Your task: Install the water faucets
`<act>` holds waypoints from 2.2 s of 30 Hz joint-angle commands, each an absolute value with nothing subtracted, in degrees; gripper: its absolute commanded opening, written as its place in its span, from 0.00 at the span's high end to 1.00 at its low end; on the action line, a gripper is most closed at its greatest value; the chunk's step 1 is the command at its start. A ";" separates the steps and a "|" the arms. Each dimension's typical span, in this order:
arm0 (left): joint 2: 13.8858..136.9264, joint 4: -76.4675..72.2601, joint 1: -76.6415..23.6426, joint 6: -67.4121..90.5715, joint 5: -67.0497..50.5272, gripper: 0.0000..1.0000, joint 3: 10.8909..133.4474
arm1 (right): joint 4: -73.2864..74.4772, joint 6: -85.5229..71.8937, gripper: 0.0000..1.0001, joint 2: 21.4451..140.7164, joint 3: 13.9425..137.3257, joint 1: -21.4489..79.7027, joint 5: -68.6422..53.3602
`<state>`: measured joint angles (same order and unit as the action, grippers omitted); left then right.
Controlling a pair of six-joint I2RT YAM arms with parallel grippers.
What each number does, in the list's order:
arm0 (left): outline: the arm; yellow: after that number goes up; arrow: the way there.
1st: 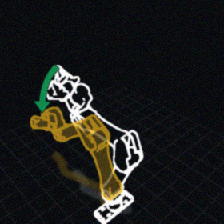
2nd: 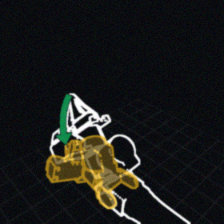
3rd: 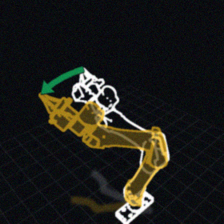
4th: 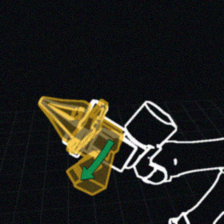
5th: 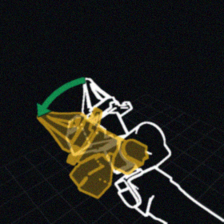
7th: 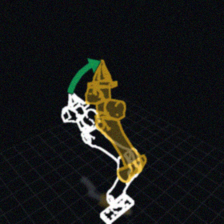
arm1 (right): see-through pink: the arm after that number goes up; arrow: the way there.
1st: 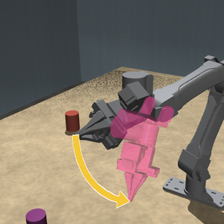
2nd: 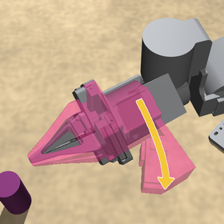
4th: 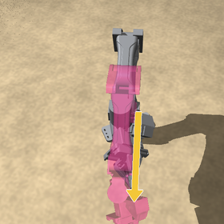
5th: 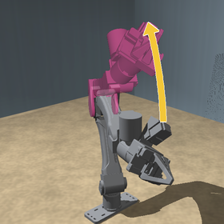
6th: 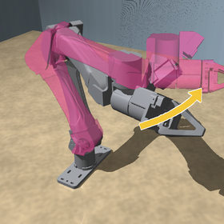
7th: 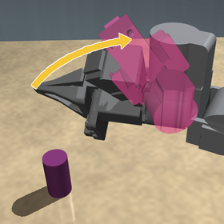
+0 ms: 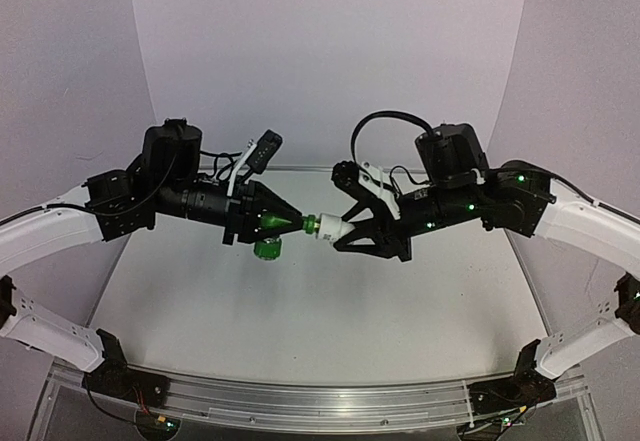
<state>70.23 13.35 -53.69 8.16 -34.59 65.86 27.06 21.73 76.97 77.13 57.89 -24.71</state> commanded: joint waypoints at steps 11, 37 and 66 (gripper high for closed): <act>63.80 10.78 -56.99 -12.01 -27.75 1.00 57.25 | 13.01 -14.50 1.00 82.12 87.90 56.55 -46.25; 63.20 -1.73 -47.14 19.01 -29.81 1.00 55.85 | 13.45 5.15 0.03 76.89 88.29 46.26 -33.49; 78.30 -29.68 -43.41 61.36 -55.66 1.00 60.49 | -9.10 87.27 0.05 59.48 53.43 52.05 -26.06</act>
